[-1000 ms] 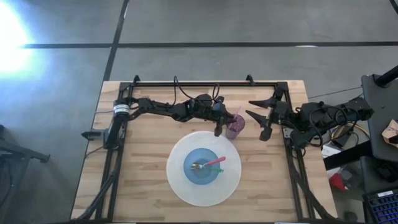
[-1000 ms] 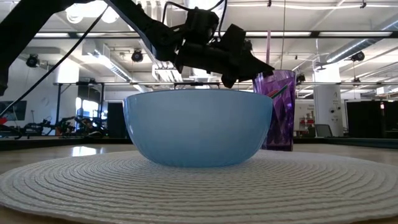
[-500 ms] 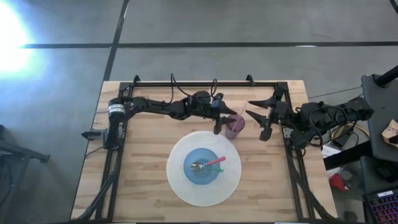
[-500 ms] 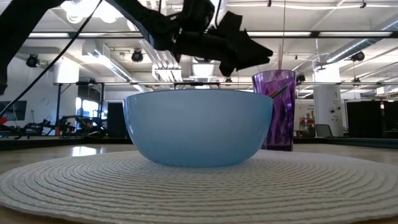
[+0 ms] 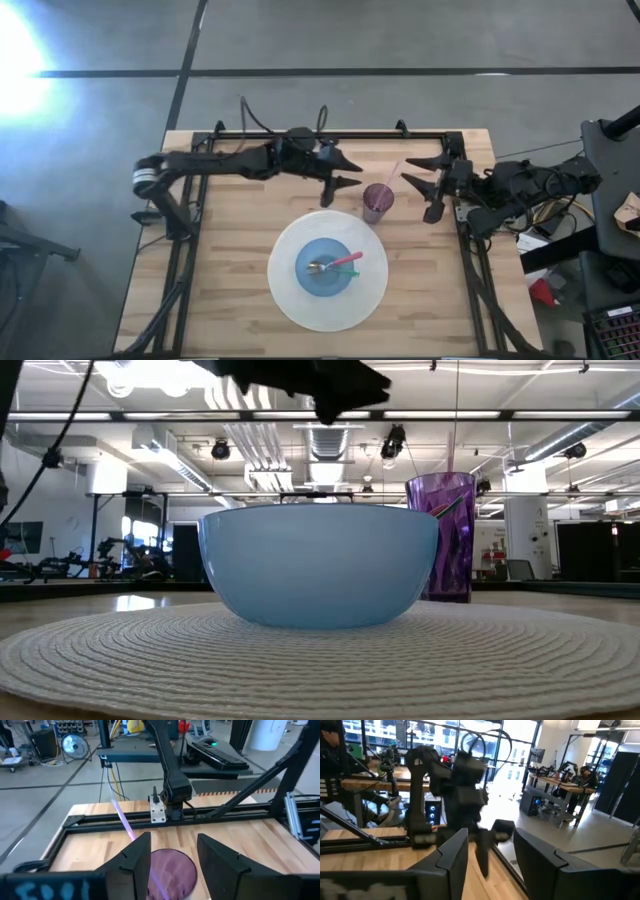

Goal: Pick & Place Utensil
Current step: Return to Home Position

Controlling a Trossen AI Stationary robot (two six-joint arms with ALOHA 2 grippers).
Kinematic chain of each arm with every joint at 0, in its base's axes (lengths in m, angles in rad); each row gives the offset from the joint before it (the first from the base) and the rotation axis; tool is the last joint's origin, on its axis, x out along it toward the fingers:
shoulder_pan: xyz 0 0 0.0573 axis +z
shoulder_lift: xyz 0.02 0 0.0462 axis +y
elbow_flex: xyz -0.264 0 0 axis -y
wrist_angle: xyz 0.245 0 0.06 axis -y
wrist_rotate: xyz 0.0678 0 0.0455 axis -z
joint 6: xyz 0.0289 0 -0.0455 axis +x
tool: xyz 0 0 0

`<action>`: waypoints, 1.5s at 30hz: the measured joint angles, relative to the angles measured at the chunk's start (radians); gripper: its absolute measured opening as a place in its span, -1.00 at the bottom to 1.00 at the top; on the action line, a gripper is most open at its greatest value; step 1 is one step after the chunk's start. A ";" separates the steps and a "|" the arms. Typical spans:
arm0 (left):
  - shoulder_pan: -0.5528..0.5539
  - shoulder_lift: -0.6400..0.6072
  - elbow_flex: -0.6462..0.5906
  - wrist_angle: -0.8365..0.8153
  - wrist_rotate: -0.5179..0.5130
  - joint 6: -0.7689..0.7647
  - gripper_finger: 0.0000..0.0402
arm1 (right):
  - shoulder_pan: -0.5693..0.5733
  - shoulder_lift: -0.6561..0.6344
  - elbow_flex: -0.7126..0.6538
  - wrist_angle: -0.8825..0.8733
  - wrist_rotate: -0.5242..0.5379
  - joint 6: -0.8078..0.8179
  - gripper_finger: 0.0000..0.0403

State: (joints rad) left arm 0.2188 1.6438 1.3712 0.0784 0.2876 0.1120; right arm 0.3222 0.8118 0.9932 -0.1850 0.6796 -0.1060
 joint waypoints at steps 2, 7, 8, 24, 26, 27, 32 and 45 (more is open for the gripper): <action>0.001 -0.054 -0.013 -0.059 0.000 0.010 -0.25 | 0.000 -0.017 0.000 -0.007 0.000 -0.006 -0.27; 0.002 -0.206 -0.120 -0.114 -0.018 0.016 -0.31 | 0.000 -0.060 0.000 -0.062 -0.002 -0.001 -0.34; 0.002 -0.238 -0.150 -0.113 -0.031 0.017 -0.33 | 0.000 -0.067 0.000 -0.084 -0.004 0.004 -0.36; 0.002 -0.786 -0.614 -0.060 -0.122 -0.045 -0.96 | 0.000 -0.079 -0.038 -0.246 -0.105 0.107 -0.93; 0.001 -0.848 -0.656 -0.060 -0.122 -0.054 -0.98 | 0.000 -0.084 -0.055 -0.246 -0.107 0.107 -0.95; 0.001 -0.877 -0.676 -0.060 -0.122 -0.057 -0.98 | 0.000 -0.086 -0.063 -0.247 -0.107 0.107 -0.95; 0.000 -1.008 -0.773 -0.061 -0.122 -0.060 -1.00 | 0.000 -0.107 -0.103 -0.243 -0.109 0.100 -0.96; -0.001 -1.263 -1.031 -0.045 -0.121 -0.060 -1.00 | 0.001 -0.271 -0.350 0.045 -0.233 -0.013 -0.96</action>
State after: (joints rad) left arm 0.2180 0.3805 0.3401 0.0338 0.1661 0.0521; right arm 0.3229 0.5407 0.6435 -0.1403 0.4467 -0.1188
